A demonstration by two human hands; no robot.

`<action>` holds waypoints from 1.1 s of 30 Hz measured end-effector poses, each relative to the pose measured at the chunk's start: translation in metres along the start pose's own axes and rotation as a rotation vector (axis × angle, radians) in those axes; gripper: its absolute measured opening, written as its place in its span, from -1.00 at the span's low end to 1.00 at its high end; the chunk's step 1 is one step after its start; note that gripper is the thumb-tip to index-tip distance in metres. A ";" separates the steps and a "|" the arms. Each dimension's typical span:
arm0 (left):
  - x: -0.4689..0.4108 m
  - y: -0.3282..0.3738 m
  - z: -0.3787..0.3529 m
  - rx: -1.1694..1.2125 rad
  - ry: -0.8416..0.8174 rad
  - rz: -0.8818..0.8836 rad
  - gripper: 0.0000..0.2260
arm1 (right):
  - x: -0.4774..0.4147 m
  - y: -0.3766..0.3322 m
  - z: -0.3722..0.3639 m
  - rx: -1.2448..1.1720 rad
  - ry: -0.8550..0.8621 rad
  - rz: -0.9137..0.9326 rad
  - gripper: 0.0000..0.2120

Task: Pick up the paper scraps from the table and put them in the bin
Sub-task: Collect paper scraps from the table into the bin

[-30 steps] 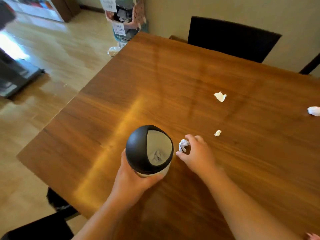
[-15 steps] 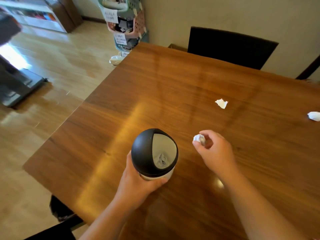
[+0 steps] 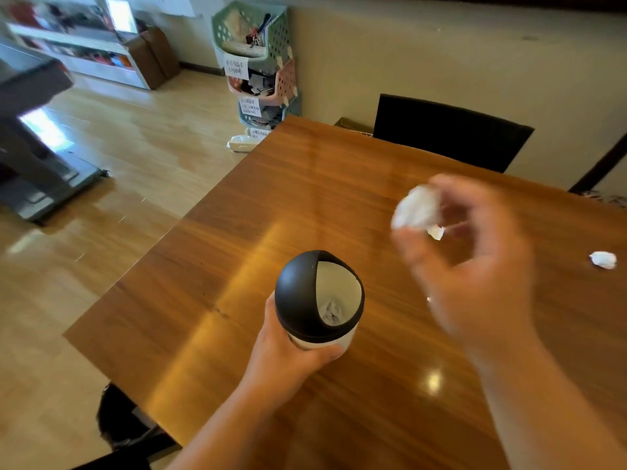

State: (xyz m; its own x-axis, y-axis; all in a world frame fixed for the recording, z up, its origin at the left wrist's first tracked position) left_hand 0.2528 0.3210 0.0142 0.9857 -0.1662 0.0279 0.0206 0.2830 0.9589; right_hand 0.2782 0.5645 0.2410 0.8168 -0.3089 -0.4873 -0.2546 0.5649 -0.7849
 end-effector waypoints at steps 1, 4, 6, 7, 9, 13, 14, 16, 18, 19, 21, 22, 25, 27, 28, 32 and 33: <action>-0.003 0.003 -0.003 0.001 0.000 -0.006 0.07 | 0.009 0.008 -0.024 0.088 -0.140 -0.053 -0.41; -0.014 0.013 -0.010 0.005 0.003 -0.019 0.06 | 0.027 0.053 -0.050 0.139 -0.289 -0.235 -0.38; -0.021 0.018 -0.014 0.014 0.000 -0.023 0.05 | 0.022 0.102 -0.037 0.120 -0.191 -0.370 -0.48; -0.025 0.018 -0.016 0.021 -0.004 -0.020 0.05 | 0.020 0.133 -0.032 0.156 -0.168 -0.450 -0.51; -0.032 0.017 -0.021 0.037 -0.020 -0.013 0.07 | 0.027 0.200 -0.027 0.305 -0.218 -0.617 -0.53; -0.043 0.012 -0.031 0.044 -0.037 -0.005 0.10 | 0.060 0.293 -0.026 0.588 -0.411 -0.831 -0.51; -0.045 0.010 -0.033 0.038 -0.039 -0.005 0.10 | 0.064 0.304 -0.027 0.617 -0.432 -0.837 -0.53; -0.048 0.007 -0.036 0.030 -0.040 0.006 0.10 | 0.070 0.318 -0.034 0.638 -0.471 -0.821 -0.57; -0.051 0.004 -0.039 0.038 -0.039 0.017 0.09 | 0.072 0.327 -0.042 0.644 -0.489 -0.799 -0.65; -0.052 0.002 -0.041 0.036 -0.039 0.017 0.08 | 0.072 0.330 -0.044 0.650 -0.482 -0.781 -0.71; -0.054 0.000 -0.045 0.024 -0.039 0.017 0.06 | 0.070 0.334 -0.047 0.663 -0.459 -0.753 -0.85; -0.055 -0.002 -0.046 0.022 -0.042 0.018 0.06 | 0.069 0.336 -0.048 0.661 -0.450 -0.749 -0.92; -0.059 -0.007 -0.051 0.020 -0.057 0.026 0.10 | 0.054 0.344 -0.047 0.601 -0.420 -0.747 -0.91; -0.062 -0.010 -0.054 0.021 -0.067 0.031 0.12 | 0.034 0.350 -0.042 0.505 -0.343 -0.750 -0.86; -0.063 -0.012 -0.055 0.016 -0.067 0.032 0.12 | 0.021 0.353 -0.040 0.463 -0.308 -0.746 -0.76; -0.065 -0.017 -0.057 -0.004 -0.045 0.034 0.08 | -0.032 0.370 -0.044 0.512 -0.315 -0.715 -0.36; -0.065 -0.018 -0.057 -0.010 -0.042 0.037 0.08 | -0.041 0.376 -0.047 0.551 -0.334 -0.721 -0.33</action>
State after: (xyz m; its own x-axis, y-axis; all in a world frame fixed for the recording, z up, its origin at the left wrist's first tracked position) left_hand 0.1978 0.3804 -0.0211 0.9780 -0.1947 0.0753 -0.0139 0.2995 0.9540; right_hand 0.1246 0.7539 -0.0514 0.8086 -0.5362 0.2423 0.5745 0.6306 -0.5217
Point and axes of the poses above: each hand's wrist, its own x-axis away from the middle knuckle, its own z-axis out of the back of the hand, y = z × x, the point moved 10 cm from there along -x, towards the middle knuckle, and after that the axes turned 4 degrees about -z, right-handed, at the moved point
